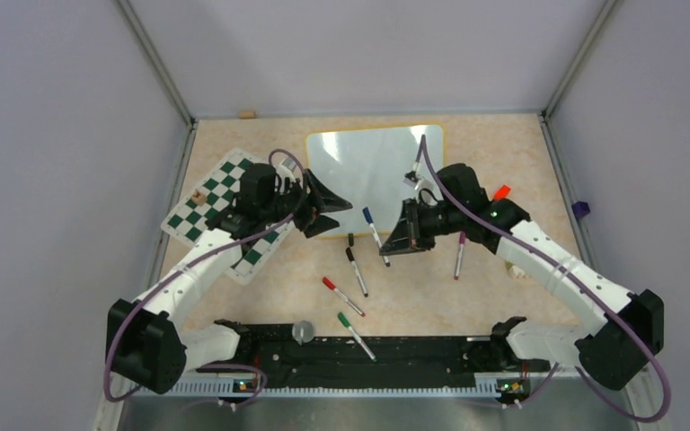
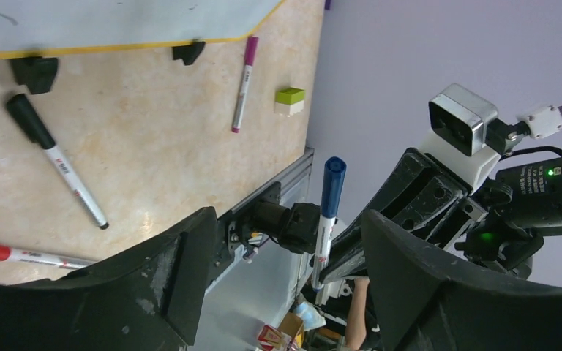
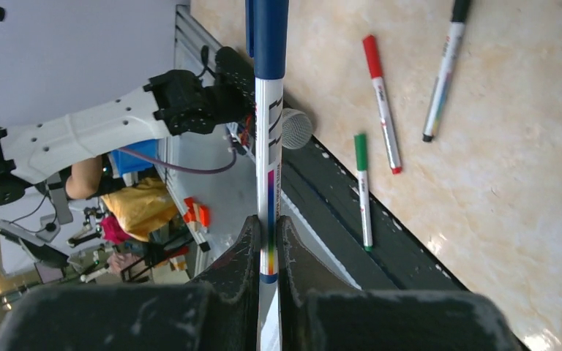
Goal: Write a sentence on the whiteboard
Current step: Open the whiteboard marker at the center of the board.
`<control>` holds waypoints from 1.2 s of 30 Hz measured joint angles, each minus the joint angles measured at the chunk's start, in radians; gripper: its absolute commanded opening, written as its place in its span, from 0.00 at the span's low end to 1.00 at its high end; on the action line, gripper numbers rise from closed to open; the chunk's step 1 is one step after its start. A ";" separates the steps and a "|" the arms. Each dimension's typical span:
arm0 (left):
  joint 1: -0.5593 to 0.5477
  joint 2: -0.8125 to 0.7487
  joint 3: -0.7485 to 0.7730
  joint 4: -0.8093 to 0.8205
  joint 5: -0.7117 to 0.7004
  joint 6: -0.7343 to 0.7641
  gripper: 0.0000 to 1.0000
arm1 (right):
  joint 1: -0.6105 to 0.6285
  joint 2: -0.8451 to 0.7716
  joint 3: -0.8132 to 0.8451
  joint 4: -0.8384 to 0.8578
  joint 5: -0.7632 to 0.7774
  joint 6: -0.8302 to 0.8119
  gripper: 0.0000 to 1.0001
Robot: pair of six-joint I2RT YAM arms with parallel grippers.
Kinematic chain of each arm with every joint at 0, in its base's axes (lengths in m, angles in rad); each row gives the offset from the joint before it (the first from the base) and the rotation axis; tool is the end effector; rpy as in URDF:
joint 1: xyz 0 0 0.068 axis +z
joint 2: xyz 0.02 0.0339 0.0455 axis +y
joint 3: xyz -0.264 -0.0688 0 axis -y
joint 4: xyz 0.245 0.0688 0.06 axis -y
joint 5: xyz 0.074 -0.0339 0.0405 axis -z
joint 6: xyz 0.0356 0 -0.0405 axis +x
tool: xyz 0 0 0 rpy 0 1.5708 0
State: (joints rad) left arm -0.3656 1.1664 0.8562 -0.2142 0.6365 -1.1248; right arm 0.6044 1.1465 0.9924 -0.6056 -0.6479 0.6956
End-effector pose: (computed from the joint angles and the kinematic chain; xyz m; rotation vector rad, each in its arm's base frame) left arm 0.2321 -0.1115 0.2872 -0.4549 2.3423 -1.4845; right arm 0.1827 0.1523 0.3053 -0.2505 2.5585 1.3413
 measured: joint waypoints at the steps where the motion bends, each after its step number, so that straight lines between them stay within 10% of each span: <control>1: -0.011 0.013 0.012 0.013 0.002 -0.012 0.71 | 0.006 0.023 0.022 0.013 -0.016 -0.005 0.00; 20: -0.086 0.097 0.064 0.133 0.029 -0.080 0.41 | 0.022 0.159 0.101 0.110 -0.142 -0.023 0.00; 26: -0.093 0.097 0.064 0.141 0.029 -0.080 0.16 | 0.022 0.172 0.123 0.119 -0.168 -0.024 0.00; 36: -0.093 0.097 0.064 0.163 0.024 -0.084 0.38 | 0.022 0.174 0.129 0.116 -0.185 -0.046 0.00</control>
State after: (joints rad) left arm -0.4591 1.2636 0.9207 -0.0509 0.6609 -1.2091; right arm 0.6266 1.3201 1.1217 -0.4892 -0.8326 0.6495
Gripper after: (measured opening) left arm 0.377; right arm 0.030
